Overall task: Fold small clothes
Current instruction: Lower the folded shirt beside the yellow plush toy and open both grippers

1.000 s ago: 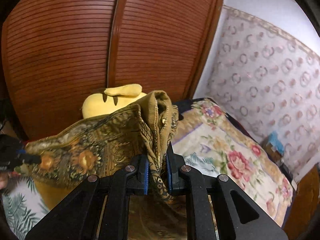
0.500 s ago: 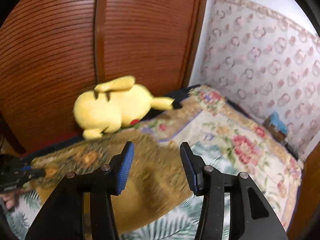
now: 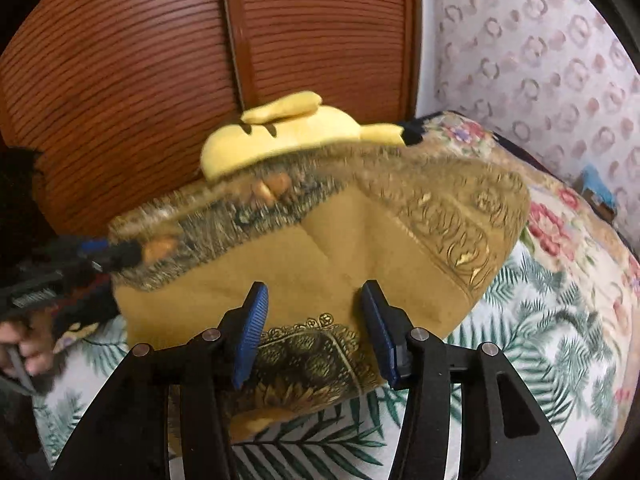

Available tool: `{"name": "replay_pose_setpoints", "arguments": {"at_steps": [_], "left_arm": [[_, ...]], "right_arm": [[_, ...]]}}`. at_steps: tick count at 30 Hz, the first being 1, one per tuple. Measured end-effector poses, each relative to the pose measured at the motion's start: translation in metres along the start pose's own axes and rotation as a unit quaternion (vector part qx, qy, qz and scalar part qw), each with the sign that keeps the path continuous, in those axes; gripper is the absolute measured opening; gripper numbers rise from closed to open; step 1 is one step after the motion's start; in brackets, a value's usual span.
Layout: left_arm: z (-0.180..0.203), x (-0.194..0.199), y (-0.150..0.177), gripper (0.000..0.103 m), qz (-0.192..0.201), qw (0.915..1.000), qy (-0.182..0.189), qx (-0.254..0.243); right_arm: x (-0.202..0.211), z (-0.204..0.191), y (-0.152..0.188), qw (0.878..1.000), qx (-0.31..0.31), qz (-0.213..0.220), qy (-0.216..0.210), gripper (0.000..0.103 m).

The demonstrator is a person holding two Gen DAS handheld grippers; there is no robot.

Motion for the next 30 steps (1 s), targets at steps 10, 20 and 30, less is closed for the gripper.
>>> {"name": "replay_pose_setpoints", "arguments": {"at_steps": [10, 20, 30], "left_arm": [[0.008, 0.047, -0.004, 0.048, 0.033, 0.9983, -0.016, -0.046], [0.053, 0.09, 0.005, 0.059, 0.066, 0.9914, -0.006, -0.113], [0.104, 0.111, 0.028, 0.059, 0.072, 0.9859, 0.018, -0.15]], "right_arm": [[0.014, 0.0, 0.01, 0.999, -0.023, 0.008, 0.032, 0.049], [0.102, -0.01, 0.039, 0.993, -0.059, 0.065, 0.072, 0.051], [0.188, -0.029, 0.094, 0.984, -0.085, 0.102, 0.118, 0.075]]}}
Point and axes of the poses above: each gripper's, at about its wrist camera, not at the fingertips, and x roughly against the way its jaws point, z to its right, y to its underside, the point moved 4 cm from there along -x, roughly the way its jaws point, and after that the axes turned 4 degrees about -y, right-handed, at the moved point
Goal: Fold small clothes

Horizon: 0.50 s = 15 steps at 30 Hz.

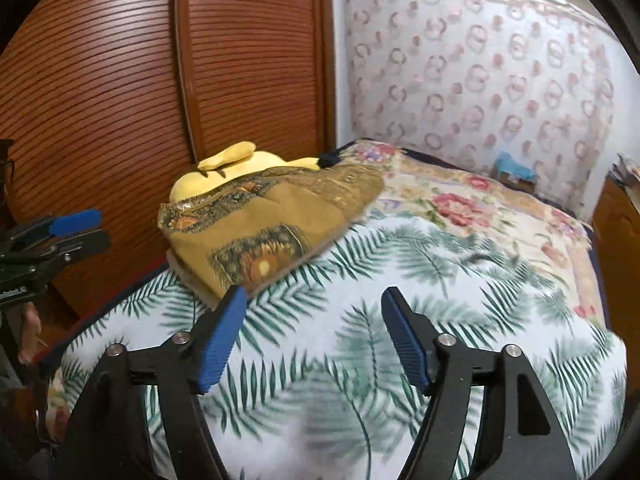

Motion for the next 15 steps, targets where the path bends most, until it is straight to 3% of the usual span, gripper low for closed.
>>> {"name": "replay_pose_setpoints", "arguments": {"at_steps": [5, 15], "left_arm": [[0.031, 0.009, 0.004, 0.059, 0.004, 0.9996, 0.015, -0.023], [0.084, 0.031, 0.006, 0.059, 0.014, 0.9982, 0.032, -0.048]], "right_arm": [[0.046, 0.007, 0.023, 0.999, -0.023, 0.023, 0.036, 0.084], [0.131, 0.024, 0.059, 0.989, -0.079, 0.065, 0.107, 0.086]]}}
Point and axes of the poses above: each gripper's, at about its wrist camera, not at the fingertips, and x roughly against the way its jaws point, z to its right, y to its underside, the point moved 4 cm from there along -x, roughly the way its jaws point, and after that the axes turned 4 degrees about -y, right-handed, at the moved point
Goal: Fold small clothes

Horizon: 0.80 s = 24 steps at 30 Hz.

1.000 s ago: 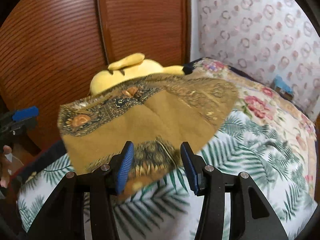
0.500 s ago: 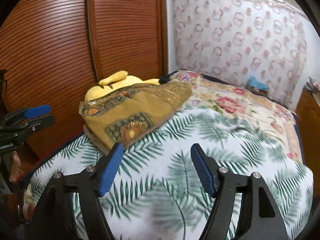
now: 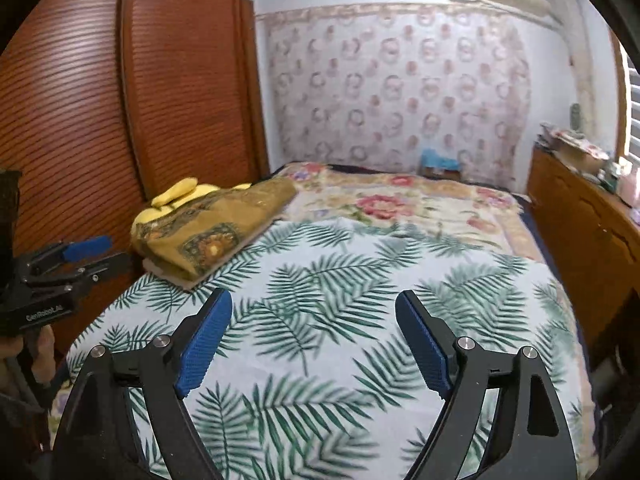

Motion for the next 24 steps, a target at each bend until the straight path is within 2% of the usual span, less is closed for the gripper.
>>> {"name": "replay_pose_setpoints", "arguments": {"at_steps": [9, 24], "left_arm": [[0.025, 0.02, -0.018, 0.06, 0.021, 0.9996, 0.016, -0.005], [0.033, 0.027, -0.018, 0.06, 0.027, 0.9996, 0.001, -0.009]], "right_arm": [[0.052, 0.021, -0.001, 0.998, -0.019, 0.047, 0.048, 0.086], [0.058, 0.026, 0.001, 0.996, -0.026, 0.056, 0.063, 0.086]]}}
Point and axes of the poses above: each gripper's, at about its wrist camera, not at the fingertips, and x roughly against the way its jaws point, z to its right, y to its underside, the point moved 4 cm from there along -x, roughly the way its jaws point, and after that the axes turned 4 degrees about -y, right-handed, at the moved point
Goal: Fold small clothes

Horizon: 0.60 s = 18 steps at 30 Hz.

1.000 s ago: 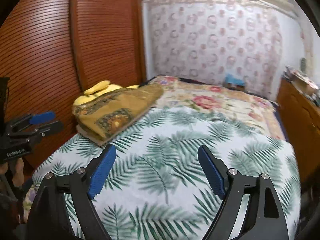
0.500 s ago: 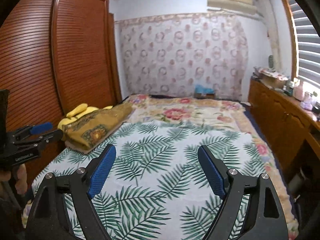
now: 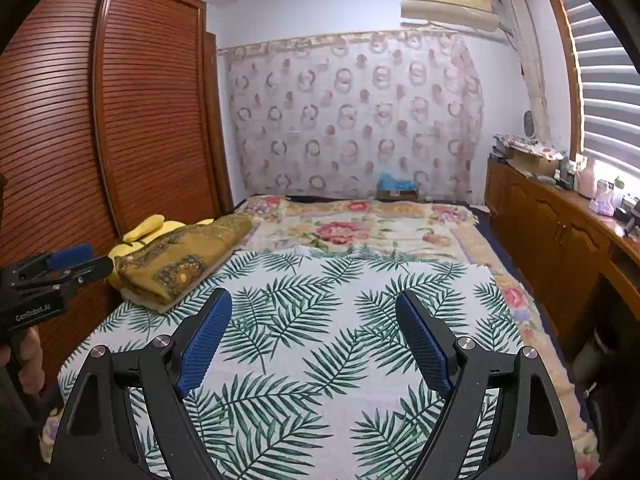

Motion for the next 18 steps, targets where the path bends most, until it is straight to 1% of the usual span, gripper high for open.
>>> {"name": "replay_pose_setpoints", "arguments": {"at_steps": [18], "left_arm": [[-0.0009, 0.0002, 0.0009, 0.06, -0.001, 1.0, -0.001, 0.002]], "right_arm": [[0.002, -0.0003, 0.0025, 1.0, -0.005, 0.001, 0.002, 0.086]]}}
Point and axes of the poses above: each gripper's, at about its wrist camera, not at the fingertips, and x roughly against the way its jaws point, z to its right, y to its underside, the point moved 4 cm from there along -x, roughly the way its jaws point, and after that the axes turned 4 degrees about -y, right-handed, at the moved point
